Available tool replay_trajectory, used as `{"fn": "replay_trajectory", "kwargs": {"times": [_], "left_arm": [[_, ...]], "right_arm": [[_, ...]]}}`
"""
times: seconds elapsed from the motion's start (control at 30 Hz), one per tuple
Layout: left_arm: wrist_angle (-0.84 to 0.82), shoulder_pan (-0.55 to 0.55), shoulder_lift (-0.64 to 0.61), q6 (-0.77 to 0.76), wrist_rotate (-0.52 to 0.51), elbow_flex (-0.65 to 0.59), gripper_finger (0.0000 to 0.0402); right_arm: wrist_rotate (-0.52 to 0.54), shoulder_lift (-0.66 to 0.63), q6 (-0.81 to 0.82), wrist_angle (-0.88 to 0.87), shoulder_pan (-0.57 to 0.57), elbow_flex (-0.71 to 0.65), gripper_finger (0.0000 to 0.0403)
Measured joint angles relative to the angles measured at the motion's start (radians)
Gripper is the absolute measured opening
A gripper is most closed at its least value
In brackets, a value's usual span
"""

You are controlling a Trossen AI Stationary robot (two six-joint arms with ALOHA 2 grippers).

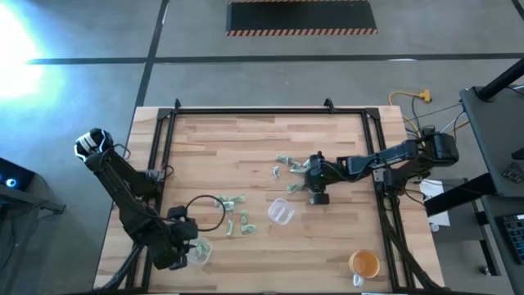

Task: Pick and place items into bin
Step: Put the light green packet into the top transparent bin

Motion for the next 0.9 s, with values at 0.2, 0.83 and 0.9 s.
{"fn": "replay_trajectory", "kwargs": {"times": [0.2, 0.83, 0.9], "left_arm": [[-0.001, 0.001, -0.009, 0.080, -0.097, 0.004, 0.0128], [-0.009, 0.045, 0.003, 0.418, -0.730, -0.023, 0.0128], [-0.008, 0.065, 0.012, 0.418, -0.731, -0.039, 0.0128]], "right_arm": [[0.003, -0.036, -0.015, -0.009, 0.000, 0.000, 0.0010], [0.000, -0.278, -0.031, 0.056, 0.169, -0.001, 0.0009], [-0.001, -0.280, -0.053, 0.092, 0.204, -0.001, 0.0009]]}}
